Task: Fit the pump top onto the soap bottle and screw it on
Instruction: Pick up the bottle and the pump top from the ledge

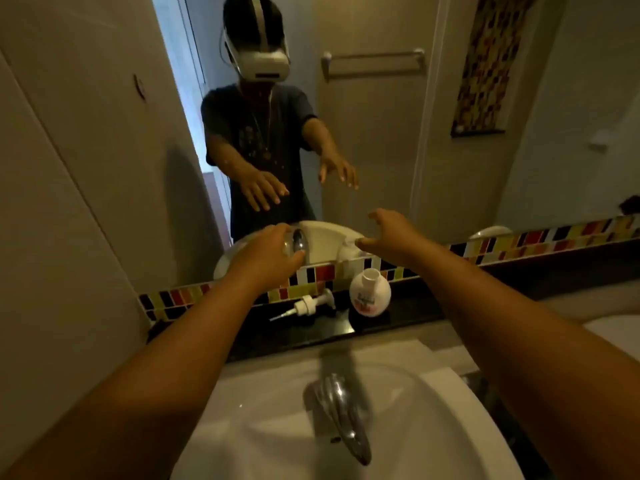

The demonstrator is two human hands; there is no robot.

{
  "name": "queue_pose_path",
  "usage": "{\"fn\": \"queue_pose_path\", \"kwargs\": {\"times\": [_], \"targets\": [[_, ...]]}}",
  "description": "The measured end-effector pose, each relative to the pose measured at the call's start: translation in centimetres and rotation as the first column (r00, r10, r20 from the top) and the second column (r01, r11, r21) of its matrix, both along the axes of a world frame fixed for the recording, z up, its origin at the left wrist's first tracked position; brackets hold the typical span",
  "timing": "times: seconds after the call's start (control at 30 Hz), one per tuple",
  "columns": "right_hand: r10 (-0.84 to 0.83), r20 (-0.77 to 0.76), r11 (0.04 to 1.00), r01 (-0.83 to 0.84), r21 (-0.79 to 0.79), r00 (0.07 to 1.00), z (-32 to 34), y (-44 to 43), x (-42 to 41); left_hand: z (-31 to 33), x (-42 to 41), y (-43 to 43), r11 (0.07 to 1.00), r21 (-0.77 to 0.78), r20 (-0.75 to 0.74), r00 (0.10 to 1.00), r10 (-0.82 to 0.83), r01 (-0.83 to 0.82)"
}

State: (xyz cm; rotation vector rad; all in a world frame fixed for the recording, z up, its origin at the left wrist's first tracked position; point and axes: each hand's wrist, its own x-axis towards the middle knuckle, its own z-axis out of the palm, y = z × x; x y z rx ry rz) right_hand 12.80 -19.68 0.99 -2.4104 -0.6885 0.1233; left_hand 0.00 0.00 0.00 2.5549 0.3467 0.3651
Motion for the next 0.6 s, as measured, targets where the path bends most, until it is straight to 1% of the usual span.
{"fn": "queue_pose_path", "kwargs": {"times": [0.07, 0.13, 0.2, 0.3, 0.43, 0.5, 0.6], "targets": [[-0.050, -0.088, 0.998, 0.052, 0.029, 0.995, -2.2, -0.4, 0.8, -2.0, 1.3, -0.1, 1.000, 0.000, -0.055, 0.998, 0.011, -0.011], [-0.095, -0.163, 0.995, 0.101, 0.026, 0.982, -5.3, -1.0, 1.4, -4.5, 2.2, -0.1, 1.000, -0.010, -0.146, 0.989, 0.009, -0.011], [-0.137, -0.231, 0.988, 0.148, 0.031, 0.963, -8.2, -1.3, 2.0, -6.9, 3.3, -0.2, 0.999, -0.018, -0.206, 0.978, 0.028, -0.033], [-0.133, -0.324, 0.979, 0.174, 0.101, 0.937, -11.2, -1.5, 2.8, -9.9, 4.8, -0.4, 0.999, 0.025, -0.255, 0.966, 0.046, -0.041], [-0.106, -0.346, 0.954, 0.193, 0.229, 0.932, -14.0, -1.1, 3.3, -13.7, 6.5, -0.3, 0.995, 0.089, -0.263, 0.963, 0.063, -0.041], [-0.107, -0.348, 0.942, 0.207, 0.265, 0.931, -14.5, -0.8, 3.5, -14.9, 6.9, -0.2, 0.990, 0.131, -0.270, 0.960, 0.079, -0.045], [-0.099, -0.335, 0.935, 0.203, 0.292, 0.937, -15.0, -0.7, 3.5, -16.1, 7.4, 0.0, 0.989, 0.137, -0.273, 0.957, 0.094, -0.058]]}}
